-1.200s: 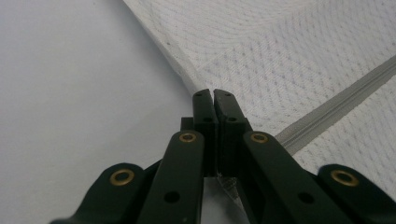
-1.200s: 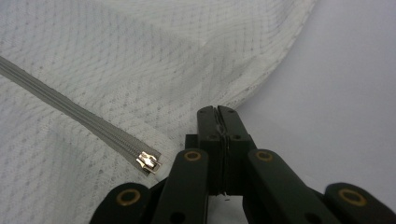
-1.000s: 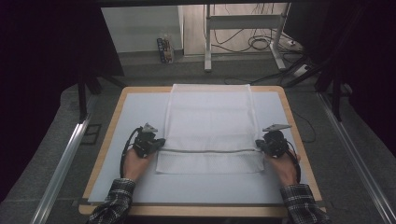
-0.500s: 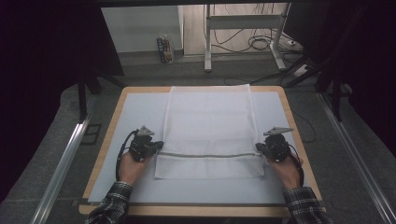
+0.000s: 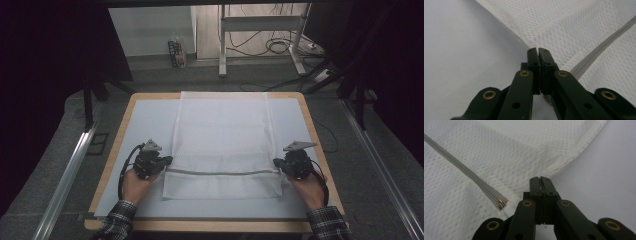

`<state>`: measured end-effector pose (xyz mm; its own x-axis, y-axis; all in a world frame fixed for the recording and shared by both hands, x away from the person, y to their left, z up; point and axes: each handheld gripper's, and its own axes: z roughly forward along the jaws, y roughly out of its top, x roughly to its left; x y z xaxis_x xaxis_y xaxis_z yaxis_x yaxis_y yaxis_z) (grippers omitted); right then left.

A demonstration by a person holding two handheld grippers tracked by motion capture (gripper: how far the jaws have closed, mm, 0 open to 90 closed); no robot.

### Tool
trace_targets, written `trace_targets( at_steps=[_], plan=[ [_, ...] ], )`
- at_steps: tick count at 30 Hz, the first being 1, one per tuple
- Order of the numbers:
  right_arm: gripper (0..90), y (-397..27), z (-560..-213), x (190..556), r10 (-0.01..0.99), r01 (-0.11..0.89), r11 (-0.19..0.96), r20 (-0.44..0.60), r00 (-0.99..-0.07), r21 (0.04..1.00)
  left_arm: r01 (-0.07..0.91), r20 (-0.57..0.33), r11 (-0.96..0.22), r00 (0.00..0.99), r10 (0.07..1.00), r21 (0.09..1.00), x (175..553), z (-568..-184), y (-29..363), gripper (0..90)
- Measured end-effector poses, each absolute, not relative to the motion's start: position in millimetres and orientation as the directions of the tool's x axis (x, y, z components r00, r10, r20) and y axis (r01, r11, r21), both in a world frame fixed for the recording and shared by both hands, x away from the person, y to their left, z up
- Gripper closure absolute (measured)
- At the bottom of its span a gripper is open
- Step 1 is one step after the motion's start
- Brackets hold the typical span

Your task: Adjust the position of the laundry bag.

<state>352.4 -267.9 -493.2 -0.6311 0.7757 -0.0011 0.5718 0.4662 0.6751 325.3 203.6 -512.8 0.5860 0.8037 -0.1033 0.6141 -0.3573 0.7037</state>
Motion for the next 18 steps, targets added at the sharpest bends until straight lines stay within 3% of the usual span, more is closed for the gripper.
trace_targets(
  at_steps=[18],
  plan=[
    [88.4, -265, -485, 325, 0.754, 0.564, 0.492, 0.0, -0.657, 0.664, 0.6, -0.072, -0.393, 0.604, 0.794, 0.697, 290, -509, 202, 89.0]
  ],
)
